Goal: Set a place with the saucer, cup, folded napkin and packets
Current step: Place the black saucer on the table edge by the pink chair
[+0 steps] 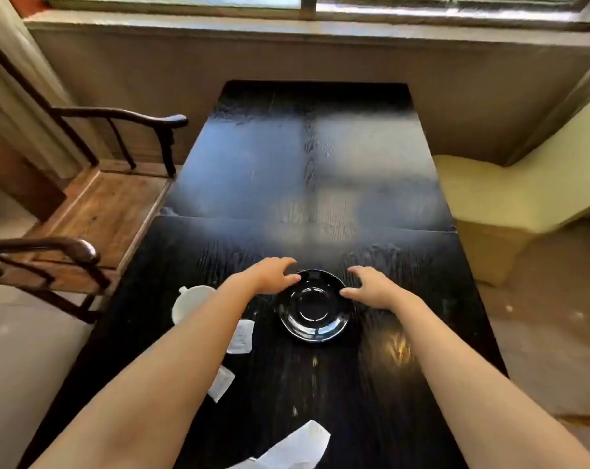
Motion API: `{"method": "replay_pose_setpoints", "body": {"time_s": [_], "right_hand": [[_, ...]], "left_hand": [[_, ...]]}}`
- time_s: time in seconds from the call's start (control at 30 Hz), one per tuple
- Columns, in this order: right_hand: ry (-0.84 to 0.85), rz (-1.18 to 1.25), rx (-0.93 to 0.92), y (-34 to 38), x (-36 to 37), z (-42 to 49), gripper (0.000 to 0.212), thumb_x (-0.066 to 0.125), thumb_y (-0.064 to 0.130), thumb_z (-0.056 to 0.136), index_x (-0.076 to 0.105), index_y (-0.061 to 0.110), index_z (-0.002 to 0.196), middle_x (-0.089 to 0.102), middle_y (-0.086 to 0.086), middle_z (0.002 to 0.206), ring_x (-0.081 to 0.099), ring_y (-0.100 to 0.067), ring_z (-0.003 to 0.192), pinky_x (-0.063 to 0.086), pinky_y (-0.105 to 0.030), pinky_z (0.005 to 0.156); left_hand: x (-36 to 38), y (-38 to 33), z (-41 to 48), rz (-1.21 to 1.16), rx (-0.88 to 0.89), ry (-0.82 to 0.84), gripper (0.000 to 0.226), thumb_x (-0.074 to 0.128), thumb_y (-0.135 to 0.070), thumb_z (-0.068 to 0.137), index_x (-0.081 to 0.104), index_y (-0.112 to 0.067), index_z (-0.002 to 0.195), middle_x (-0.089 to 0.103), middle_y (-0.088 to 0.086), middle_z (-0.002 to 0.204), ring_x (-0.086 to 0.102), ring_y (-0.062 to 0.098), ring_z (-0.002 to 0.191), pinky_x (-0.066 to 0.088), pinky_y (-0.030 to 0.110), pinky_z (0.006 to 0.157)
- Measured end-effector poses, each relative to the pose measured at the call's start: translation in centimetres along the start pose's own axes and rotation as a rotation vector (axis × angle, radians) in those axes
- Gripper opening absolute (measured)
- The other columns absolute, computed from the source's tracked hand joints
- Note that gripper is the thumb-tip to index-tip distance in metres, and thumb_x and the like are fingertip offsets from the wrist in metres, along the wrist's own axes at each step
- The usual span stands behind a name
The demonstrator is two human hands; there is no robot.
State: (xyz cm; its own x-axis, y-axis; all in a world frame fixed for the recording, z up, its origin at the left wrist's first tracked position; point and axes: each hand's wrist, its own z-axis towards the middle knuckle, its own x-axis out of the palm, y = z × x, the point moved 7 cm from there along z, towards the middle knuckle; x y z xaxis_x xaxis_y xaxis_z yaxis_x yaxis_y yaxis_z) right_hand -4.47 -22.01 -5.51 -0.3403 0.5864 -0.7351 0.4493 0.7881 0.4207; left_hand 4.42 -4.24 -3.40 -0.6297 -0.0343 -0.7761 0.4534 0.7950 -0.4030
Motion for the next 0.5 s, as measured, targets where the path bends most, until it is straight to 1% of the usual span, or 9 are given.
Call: {"method": "replay_pose_setpoints", "body": {"time_s": [0.13,0.2,0.27,0.3,0.37,0.4,0.43,0.5], "right_hand": [[0.009,0.035,0.043,-0.9,3.1,0.0,0.073,0.065,0.037,0.082,0.032,0.011,0.142,0.043,-0.017,0.140,0.039,-0.034,0.130,0.033,-0.042,0.109],[-0.034,0.055,0.047,-1.1,4.1,0.0,0.074,0.067,0.032,0.081,0.030,0.012,0.142,0.044,-0.016,0.139,0.041,-0.034,0.129,0.034,-0.042,0.108],[-0.104,0.108,0.027,-1.1,4.3,0.0,0.074,0.068,0.022,0.080,0.030,0.012,0.143,0.043,-0.016,0.138,0.042,-0.033,0.127,0.036,-0.041,0.107],[-0.129,0.148,0.023,-1.2,4.5,-0.1,0.073,0.067,0.017,0.080,0.030,0.013,0.142,0.044,-0.016,0.136,0.045,-0.032,0.124,0.037,-0.040,0.106],[-0.167,0.244,0.034,-1.5,5.0,-0.4,0.071,0.065,0.008,0.079,0.032,0.016,0.141,0.045,-0.015,0.131,0.052,-0.027,0.108,0.042,-0.036,0.099],[-0.181,0.298,0.037,-1.6,5.3,-0.6,0.070,0.063,0.005,0.079,0.032,0.018,0.141,0.046,-0.014,0.129,0.052,-0.023,0.101,0.043,-0.035,0.096],[-0.191,0.348,0.040,-1.7,5.4,-0.8,0.069,0.061,0.003,0.080,0.033,0.020,0.141,0.047,-0.013,0.128,0.051,-0.021,0.099,0.043,-0.034,0.095],[-0.207,0.436,0.052,-1.7,5.5,-1.0,0.068,0.059,-0.001,0.080,0.034,0.021,0.140,0.050,-0.010,0.127,0.052,-0.023,0.109,0.045,-0.037,0.097]], "left_hand": [[2.1,1.2,-0.2,-0.059,-0.042,0.030,0.056,0.048,-0.035,0.093,0.032,-0.013,0.142,0.050,0.013,0.139,0.046,0.028,0.127,0.037,0.038,0.104],[3.3,1.6,-0.2,-0.104,-0.056,0.030,0.054,0.050,-0.031,0.092,0.034,-0.012,0.140,0.054,0.014,0.134,0.049,0.028,0.123,0.039,0.037,0.100],[4.2,2.1,-0.3,-0.148,-0.075,-0.003,0.058,0.056,-0.028,0.089,0.033,-0.013,0.141,0.055,0.014,0.131,0.052,0.028,0.119,0.041,0.036,0.098],[4.7,2.4,-0.3,-0.166,-0.086,-0.024,0.063,0.059,-0.026,0.087,0.031,-0.014,0.142,0.054,0.014,0.130,0.053,0.028,0.118,0.042,0.036,0.098],[5.5,2.8,-0.3,-0.228,-0.107,-0.086,0.070,0.064,-0.018,0.082,0.029,-0.017,0.143,0.050,0.014,0.130,0.055,0.031,0.114,0.046,0.040,0.097],[5.8,2.9,-0.4,-0.275,-0.113,-0.118,0.071,0.065,-0.013,0.081,0.030,-0.018,0.142,0.050,0.015,0.129,0.057,0.032,0.110,0.049,0.042,0.095],[6.0,3.0,-0.4,-0.329,-0.119,-0.145,0.070,0.065,-0.007,0.080,0.031,-0.019,0.141,0.050,0.014,0.128,0.059,0.034,0.107,0.051,0.044,0.092],[6.3,3.2,-0.5,-0.434,-0.130,-0.185,0.070,0.064,-0.001,0.078,0.034,-0.020,0.139,0.053,0.014,0.127,0.060,0.034,0.106,0.053,0.047,0.090]]}}
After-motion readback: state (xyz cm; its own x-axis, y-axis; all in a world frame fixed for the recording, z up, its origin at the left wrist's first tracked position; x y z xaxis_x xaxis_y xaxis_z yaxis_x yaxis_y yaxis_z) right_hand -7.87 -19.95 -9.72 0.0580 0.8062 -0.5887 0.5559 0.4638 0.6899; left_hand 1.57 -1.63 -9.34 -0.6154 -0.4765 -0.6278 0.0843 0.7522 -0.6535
